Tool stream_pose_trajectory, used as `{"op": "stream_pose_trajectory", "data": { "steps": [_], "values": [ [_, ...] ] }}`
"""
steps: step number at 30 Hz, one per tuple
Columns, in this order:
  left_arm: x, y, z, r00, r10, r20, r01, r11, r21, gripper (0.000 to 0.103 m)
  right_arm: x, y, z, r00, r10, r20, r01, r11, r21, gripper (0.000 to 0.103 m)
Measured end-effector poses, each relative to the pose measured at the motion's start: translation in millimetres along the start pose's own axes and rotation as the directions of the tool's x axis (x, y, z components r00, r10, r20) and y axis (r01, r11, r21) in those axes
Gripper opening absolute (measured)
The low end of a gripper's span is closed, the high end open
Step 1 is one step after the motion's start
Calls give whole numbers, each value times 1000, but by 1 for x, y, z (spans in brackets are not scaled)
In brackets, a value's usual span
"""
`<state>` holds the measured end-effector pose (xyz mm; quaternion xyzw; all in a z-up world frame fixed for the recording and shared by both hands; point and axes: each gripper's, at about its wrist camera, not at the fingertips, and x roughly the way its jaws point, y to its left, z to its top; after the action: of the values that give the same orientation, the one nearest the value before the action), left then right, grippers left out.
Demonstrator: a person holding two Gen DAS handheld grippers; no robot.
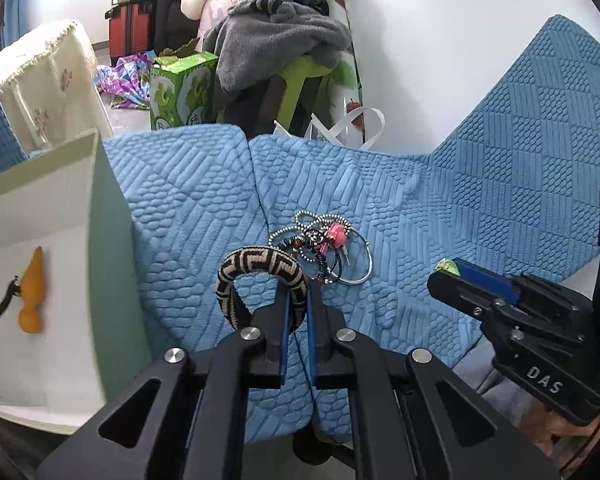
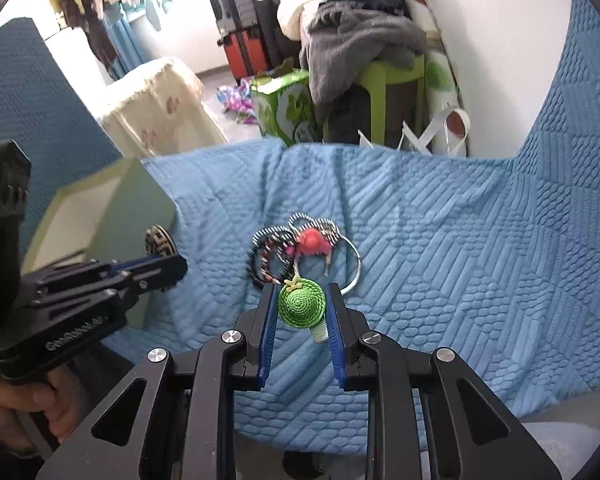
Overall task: Organize jewelry
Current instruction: 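Grasp the patterned bangle with the left tool while the right tool grasps the green hat charm, then carry the bangle and green charm over the open box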
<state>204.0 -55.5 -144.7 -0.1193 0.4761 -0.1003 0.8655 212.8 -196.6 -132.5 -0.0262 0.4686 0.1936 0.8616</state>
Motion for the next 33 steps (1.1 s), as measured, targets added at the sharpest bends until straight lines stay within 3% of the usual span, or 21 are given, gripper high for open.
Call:
{"op": "stream_pose_trajectory", "data": {
  "steps": [4, 19, 24, 33],
  "values": [
    [-26, 0, 5, 999, -33, 30, 32, 999, 6, 7, -18, 16, 6, 999, 2, 34, -2, 1000, 1, 21],
    [-122, 27, 24, 986, 11, 166, -4, 999, -37, 7, -93, 75, 48, 980, 38, 197, -36, 999, -13, 21],
    [-143, 41, 27, 979, 64, 194, -58, 998, -38, 7, -103, 100, 61, 972, 65, 227, -58, 998, -40, 21],
    [-172, 77, 24, 971, 101, 219, -87, 994, -72, 7, -103, 146, 72, 965, 112, 239, -91, 991, -100, 21]
  ]
}}
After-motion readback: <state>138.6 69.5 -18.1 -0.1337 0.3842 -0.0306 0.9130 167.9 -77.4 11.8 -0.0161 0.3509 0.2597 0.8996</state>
